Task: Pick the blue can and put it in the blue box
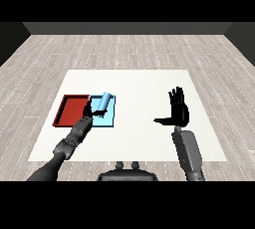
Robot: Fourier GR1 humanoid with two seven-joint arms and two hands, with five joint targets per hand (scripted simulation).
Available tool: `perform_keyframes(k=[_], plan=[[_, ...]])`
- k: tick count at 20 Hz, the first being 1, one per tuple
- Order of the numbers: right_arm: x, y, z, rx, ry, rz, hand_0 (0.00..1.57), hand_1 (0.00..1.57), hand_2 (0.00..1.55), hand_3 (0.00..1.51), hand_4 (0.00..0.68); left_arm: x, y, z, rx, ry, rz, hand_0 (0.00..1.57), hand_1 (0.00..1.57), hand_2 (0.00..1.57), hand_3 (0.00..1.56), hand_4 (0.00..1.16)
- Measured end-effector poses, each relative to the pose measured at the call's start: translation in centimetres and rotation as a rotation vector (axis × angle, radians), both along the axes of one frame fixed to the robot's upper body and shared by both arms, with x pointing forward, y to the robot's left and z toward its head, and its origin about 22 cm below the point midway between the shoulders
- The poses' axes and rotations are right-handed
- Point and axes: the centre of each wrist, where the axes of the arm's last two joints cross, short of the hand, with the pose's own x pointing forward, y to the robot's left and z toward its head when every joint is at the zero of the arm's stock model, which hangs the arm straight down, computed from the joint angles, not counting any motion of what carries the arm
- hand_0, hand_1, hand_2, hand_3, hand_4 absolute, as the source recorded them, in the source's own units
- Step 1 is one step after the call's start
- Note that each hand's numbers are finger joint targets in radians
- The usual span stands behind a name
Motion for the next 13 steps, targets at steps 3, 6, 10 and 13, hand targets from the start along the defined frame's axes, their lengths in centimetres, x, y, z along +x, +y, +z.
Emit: perform_keyframes(k=[3,6,10,13], plan=[[0.1,0.0,0.2,-0.008,-0.005,0.004,0.00,0.00,0.00,0.00,0.000,1.2,-0.7,1.5,-0.030,-0.176,-0.003,0.00,0.00,0.00,0.00,0.00],[0.1,0.2,0.0,-0.026,-0.001,0.009,0.00,0.00,0.00,0.00,0.000,2.9,-2.1,4.3,-0.102,-0.410,-0.111,0.00,0.00,0.00,0.00,0.00],[-0.4,-0.2,-0.8,-0.053,0.022,0.020,0.00,0.00,0.00,0.00,0.000,3.4,-3.7,6.2,-0.225,-0.630,-0.329,0.00,0.00,0.00,0.00,0.00],[-0.7,-0.5,-1.5,-0.075,0.049,0.032,0.00,0.00,0.00,0.00,0.000,2.6,-3.9,6.1,-0.365,-0.713,-0.466,0.00,0.00,0.00,0.00,0.00]])
